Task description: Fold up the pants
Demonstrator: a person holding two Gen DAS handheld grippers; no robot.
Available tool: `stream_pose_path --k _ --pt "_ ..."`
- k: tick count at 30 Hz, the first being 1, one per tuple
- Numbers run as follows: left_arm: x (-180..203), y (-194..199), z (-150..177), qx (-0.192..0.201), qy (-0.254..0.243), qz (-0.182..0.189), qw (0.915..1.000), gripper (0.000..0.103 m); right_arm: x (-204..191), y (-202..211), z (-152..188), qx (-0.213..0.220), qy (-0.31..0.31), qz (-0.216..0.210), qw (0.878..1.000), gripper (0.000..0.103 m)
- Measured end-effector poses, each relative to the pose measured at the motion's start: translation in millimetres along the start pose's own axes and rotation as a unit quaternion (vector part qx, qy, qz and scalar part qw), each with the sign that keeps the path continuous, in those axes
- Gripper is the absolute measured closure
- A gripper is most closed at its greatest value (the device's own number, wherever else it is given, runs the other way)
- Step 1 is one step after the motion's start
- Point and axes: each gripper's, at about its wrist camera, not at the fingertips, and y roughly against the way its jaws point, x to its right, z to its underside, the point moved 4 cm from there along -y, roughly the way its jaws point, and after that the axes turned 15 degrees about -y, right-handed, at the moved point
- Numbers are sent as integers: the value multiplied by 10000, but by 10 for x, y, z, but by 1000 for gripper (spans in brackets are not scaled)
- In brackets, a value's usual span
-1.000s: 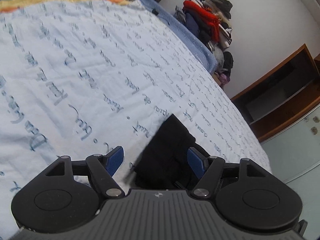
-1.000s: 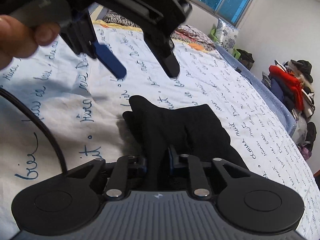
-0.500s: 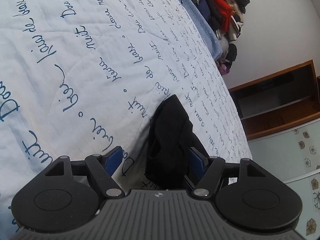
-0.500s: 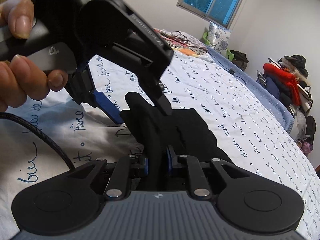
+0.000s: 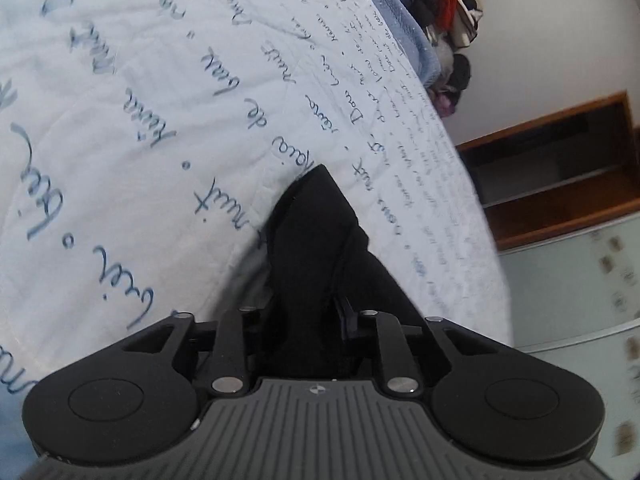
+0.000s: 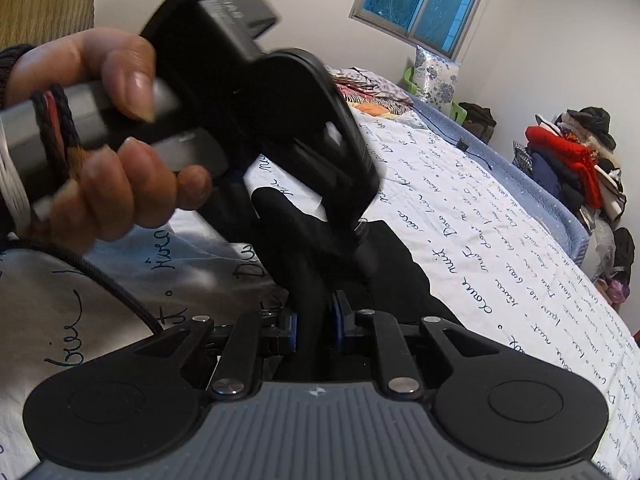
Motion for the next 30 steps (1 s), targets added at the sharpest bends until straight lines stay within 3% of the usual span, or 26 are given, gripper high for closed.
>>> stream_pose_path --k 5,7,9,10,11,12,13,15,16,17,19,21,24,26,29,30 --pt "185 101 -12 137 -418 -360 9984 88 148 182 -2 -44 -739 -247 9969 84" --pt "315 248 -10 281 -707 -484 9959 89 319 427 44 19 -1354 -648 9887 72" --pt "556 365 3 450 -1141 -599 9906 89 583 703 149 90 -2112 -960 9727 43" --pt "700 409 9 517 -1374 -633 9871 89 737 833 217 140 -2502 -1076 9621 35" --pt "858 440 19 570 -1623 -627 9831 89 910 960 303 200 -2947 -1222 9475 23" --pt "1008 456 32 611 -1845 -602 9791 89 1096 1063 404 245 -3450 -1387 9280 19" --pt "1147 453 49 633 -2032 -574 9754 89 1300 1118 525 251 -4037 -1552 9013 18" --pt "1403 335 93 590 -2338 -569 9688 89 1681 1015 807 75 -5201 -1834 8342 3" --pt "1495 281 128 554 -2384 -603 9677 89 1832 843 978 -261 -5685 -1779 8028 4" --pt "1581 241 166 519 -2426 -621 9667 89 1931 681 1118 -648 -5983 -1690 7805 10" --pt "1771 220 277 491 -2622 -590 9620 89 2037 827 1098 -300 -6171 -1872 7637 9" --pt "1996 235 429 506 -2883 -492 9549 89 2116 1093 1060 74 -6262 -2340 7437 9" --pt "2397 151 691 465 -3289 -323 9427 89 2336 1551 1203 606 -6332 -2362 7346 5" --pt "2708 2 938 324 -3619 -134 9316 89 2526 1768 1445 842 -6625 -2314 7074 4" --pt "3091 -334 1394 -37 -4089 166 9124 89 2781 2021 1887 1086 -7163 -2317 6492 4" --pt "3179 -477 1550 -216 -4211 256 9064 89 2823 2095 2005 1141 -7261 -2224 6406 4"
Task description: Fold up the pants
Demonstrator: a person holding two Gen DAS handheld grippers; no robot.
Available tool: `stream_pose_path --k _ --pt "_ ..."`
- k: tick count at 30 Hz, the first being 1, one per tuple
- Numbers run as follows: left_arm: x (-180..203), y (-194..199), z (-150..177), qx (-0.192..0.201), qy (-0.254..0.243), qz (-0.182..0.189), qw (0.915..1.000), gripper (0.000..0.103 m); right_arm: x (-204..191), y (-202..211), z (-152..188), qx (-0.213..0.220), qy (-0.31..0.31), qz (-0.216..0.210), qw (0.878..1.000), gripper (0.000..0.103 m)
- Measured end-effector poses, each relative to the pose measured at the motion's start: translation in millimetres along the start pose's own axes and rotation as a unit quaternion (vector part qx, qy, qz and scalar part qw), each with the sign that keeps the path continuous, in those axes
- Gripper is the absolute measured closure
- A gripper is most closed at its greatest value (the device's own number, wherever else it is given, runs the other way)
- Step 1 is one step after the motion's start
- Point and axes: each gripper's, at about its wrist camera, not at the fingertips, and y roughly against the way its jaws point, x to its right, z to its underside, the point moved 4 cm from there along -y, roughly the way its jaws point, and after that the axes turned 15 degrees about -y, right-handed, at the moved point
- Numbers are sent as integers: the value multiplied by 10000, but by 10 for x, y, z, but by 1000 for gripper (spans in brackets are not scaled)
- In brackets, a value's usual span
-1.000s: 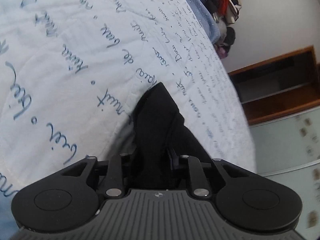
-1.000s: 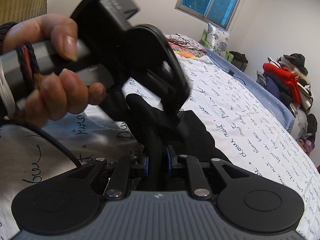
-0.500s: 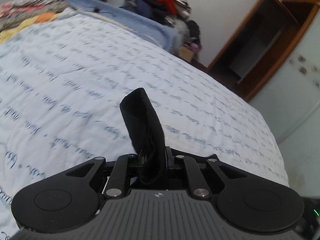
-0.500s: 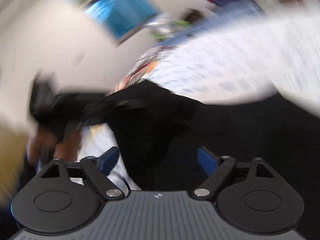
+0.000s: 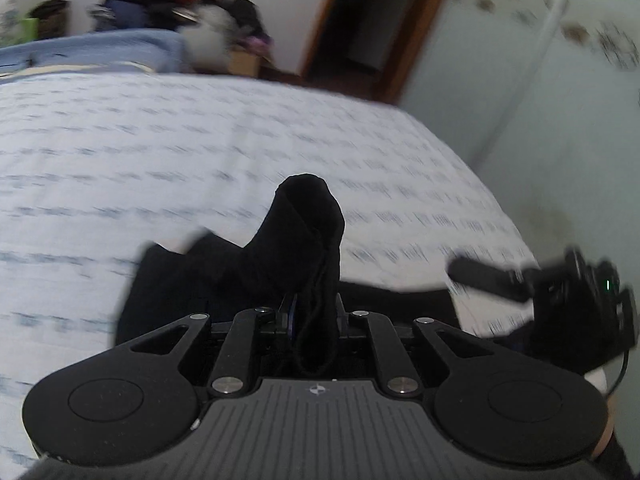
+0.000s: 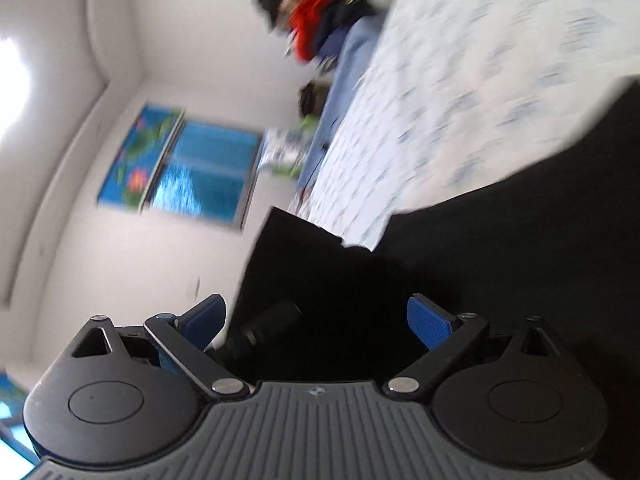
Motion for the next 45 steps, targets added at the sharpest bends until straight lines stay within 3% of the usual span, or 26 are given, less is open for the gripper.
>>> stream_pose_path --k 3,6,8,10,13,17,21,24,25,26,27,28,29,36,41,45 --pt "350 -465 186 -424 -158 304 9985 89 170 367 -106 376 -213 119 9990 4" --pt "503 -719 374 -560 -401 193 9974 87 309 538 -178 546 -367 371 9971 5" --pt "546 -704 406 -392 -659 257 9967 73 368 585 -181 527 -435 383 9969 5" --pt "571 -592 416 -146 -738 581 9955 46 353 567 -170 494 -416 442 9969 5" --pt "524 -298 427 353 -603 951 9930 33 208 282 -179 323 -322 856 9953 5" --pt "268 115 488 959 -396 740 9918 31 166 137 -144 -23 -65 1373 9905 5" --pt "-139 410 584 1347 240 266 9902 28 119 -86 -20 -385 137 1689 9848 4" --pt "-435 481 672 1408 735 -116 9872 19 50 -214 70 -618 204 1448 9873 5" --pt "-516 468 704 1395 899 -209 9859 17 37 -192 101 -571 306 1417 9878 7" --pt "-580 452 735 1363 1057 -265 9847 17 55 -177 139 -542 446 1528 9858 25" --pt "-639 416 762 1313 1208 -274 9836 17 71 -226 166 -511 638 1767 9809 64" --pt "-704 375 768 1247 1344 -256 9827 16 98 -250 198 -476 753 2049 9747 81" --pt "-751 340 774 1192 1454 -240 9819 16 177 -249 202 -509 777 2223 9705 85" --pt "-797 314 732 1196 1410 -170 9826 15 66 -24 130 -445 1065 2027 9724 87" --pt "-694 415 710 1367 1248 6 9827 11 -265 323 -140 -241 1546 2315 9602 87" --pt "-545 293 639 1379 1177 347 9828 10 -141 534 -245 -424 1353 2562 9562 87"
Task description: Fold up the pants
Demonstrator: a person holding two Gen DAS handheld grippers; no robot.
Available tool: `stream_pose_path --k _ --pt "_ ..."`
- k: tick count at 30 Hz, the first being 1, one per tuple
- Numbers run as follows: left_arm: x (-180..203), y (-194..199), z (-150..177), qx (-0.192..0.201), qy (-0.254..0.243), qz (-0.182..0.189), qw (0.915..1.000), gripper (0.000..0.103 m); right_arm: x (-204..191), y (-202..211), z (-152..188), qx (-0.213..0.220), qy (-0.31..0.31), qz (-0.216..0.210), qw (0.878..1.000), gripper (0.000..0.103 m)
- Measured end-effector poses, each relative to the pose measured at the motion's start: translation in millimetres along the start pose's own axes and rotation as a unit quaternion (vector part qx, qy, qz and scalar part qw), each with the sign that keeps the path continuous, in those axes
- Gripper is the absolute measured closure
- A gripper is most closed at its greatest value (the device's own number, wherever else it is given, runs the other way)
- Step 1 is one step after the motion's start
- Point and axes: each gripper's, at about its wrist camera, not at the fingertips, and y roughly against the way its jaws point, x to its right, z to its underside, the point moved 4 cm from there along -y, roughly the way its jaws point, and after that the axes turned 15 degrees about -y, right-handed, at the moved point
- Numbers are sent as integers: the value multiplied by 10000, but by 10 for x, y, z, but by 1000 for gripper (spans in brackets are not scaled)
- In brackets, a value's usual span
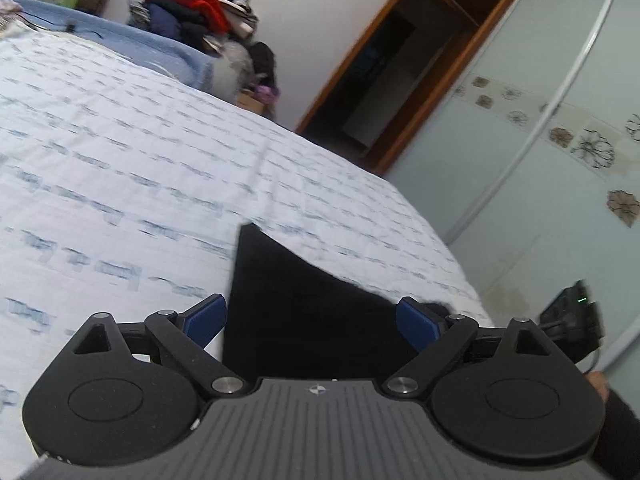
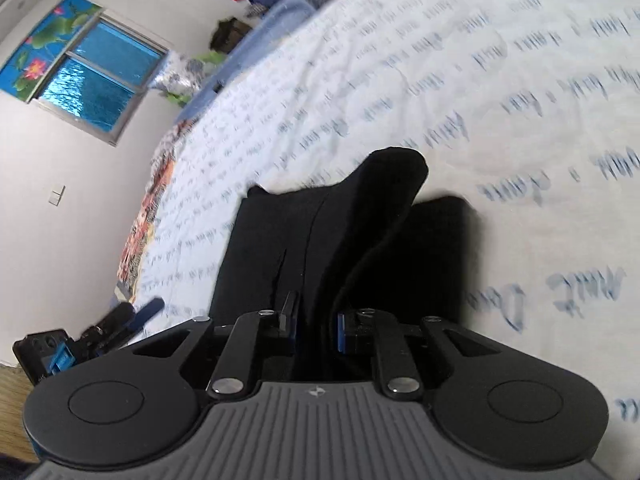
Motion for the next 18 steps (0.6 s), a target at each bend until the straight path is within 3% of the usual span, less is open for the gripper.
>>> stream_pose_path --k 3,6,9,12,14,17,18 --pt "218 -228 29 -127 -260 383 9988 10 215 -148 86 -20 -46 346 9994 86" --pt "413 -533 152 -653 -743 694 9927 10 324 -139 91 172 -467 -31 9988 81" --pt "375 -818 417 -1204 -794 637 9875 10 402 36 44 415 -850 -136 9954 80" --pt "353 -812 522 -1010 -979 667 9878 9 373 324 -36 1159 -948 -24 9887 80" --pt "386 -782 491 -1073 -975 541 9880 10 229 446 -38 1570 -800 -253 9840 80" --pt "482 -713 328 -928 -1010 589 9888 9 -129 242 -93 1291 -618 -858 9860 72" --pt "515 -699 287 -827 -1116 620 9884 8 -210 143 -119 1227 -555 -969 9861 63"
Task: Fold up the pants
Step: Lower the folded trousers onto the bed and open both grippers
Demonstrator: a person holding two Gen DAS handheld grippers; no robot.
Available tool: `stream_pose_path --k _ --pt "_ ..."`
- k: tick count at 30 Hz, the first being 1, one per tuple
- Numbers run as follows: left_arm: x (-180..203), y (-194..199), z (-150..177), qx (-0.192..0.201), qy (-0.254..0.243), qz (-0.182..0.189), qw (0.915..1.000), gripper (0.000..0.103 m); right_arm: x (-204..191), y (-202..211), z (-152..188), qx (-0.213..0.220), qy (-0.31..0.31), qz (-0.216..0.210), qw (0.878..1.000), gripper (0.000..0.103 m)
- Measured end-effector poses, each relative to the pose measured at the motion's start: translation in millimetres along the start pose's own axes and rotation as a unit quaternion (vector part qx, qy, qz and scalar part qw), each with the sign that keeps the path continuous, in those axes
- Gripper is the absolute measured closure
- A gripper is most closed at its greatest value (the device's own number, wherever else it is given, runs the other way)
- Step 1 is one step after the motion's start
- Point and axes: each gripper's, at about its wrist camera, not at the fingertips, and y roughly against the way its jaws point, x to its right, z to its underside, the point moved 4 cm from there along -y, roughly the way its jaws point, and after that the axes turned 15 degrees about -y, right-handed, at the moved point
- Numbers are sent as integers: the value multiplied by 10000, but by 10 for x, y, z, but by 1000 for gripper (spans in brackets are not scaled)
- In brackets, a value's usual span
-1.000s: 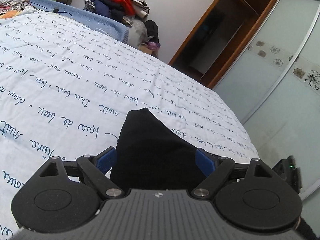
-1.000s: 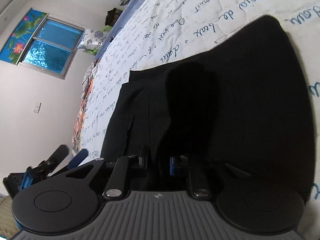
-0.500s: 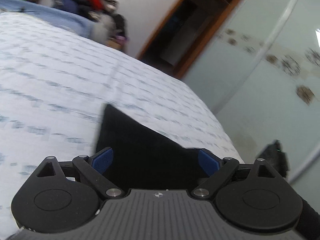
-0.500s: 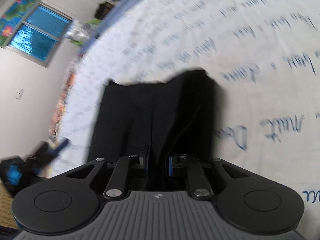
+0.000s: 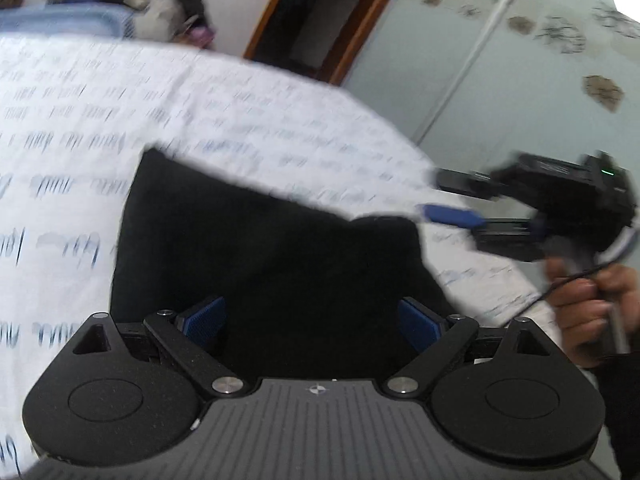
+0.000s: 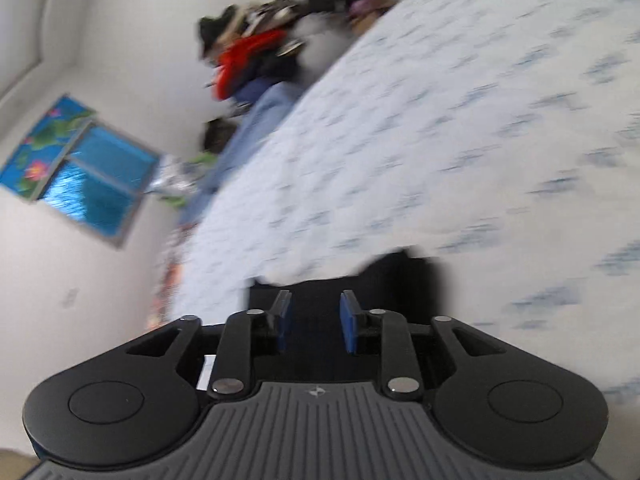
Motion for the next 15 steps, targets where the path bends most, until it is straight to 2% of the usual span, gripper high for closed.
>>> stream_pose_path --k 1,3,5,6,7,8,10,12,15 --pt "15 -6 -26 33 -100 -35 9999 6 -42 -122 -2 -40 62 -60 10000 56" --pt "6 -109 -6 -141 -161 -71 9997 4 -50 -367 -34 -108 105 -17 9999 32" --pt "-58 -335 127 -613 -84 22 9981 4 71 -649 -90 -192 82 288 9994 31" --pt "-52 -365 181 -447 -303 12 9985 0 189 -783 -89 -238 36 639 9977 33" --pt "-13 -358 209 -345 -552 -64 9979 1 332 -833 -112 -216 -103 610 9978 37" --pt "30 -350 223 -369 -712 -135 9967 1 415 -792 -134 -81 -243 369 9990 38" --pt "88 -255 207 -377 -743 -378 9958 9 471 -666 -153 -42 -490 190 9986 39" --pt "133 -107 178 -222 -760 -458 9958 8 370 -450 -83 172 -343 80 9992 37" --pt "197 170 234 127 -949 -466 9943 7 237 -112 196 129 12 -224 9997 27"
